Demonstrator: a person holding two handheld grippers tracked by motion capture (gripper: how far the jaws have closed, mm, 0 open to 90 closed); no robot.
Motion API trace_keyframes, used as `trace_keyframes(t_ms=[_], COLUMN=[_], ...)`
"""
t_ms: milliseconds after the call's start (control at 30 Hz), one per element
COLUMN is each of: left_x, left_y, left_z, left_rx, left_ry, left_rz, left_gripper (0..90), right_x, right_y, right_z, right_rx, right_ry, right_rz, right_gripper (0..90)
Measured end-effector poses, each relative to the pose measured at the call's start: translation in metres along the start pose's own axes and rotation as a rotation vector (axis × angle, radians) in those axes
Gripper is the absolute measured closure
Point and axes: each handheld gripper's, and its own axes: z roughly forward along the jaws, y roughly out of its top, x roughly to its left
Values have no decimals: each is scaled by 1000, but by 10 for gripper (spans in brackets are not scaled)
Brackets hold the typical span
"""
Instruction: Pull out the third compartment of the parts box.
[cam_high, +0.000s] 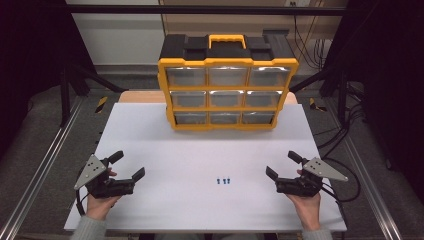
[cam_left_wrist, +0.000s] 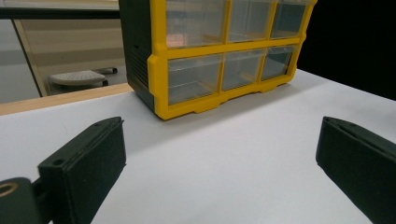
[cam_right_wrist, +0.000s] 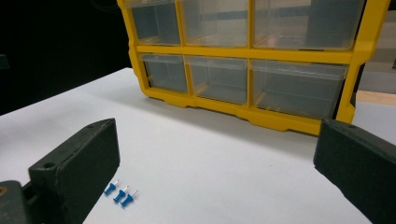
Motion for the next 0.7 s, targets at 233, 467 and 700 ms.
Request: trace_keyframes(t_ms=[233, 467, 700], left_x=[0, 0, 0], left_y=[-1, 0, 0], left_z=[1, 0, 0], left_rx=[1, -2, -3], left_ry=[2, -2, -3], left_rz=[6, 6, 6], left_gripper=[11, 11, 12], right_x=[0, 0, 1], right_y=[-1, -1, 2], right_z=[1, 1, 0], right_rx=[10, 4, 2], right_ry=[0, 3, -6], right_rz=[-7, -14, -24], right_gripper=[10, 11, 12])
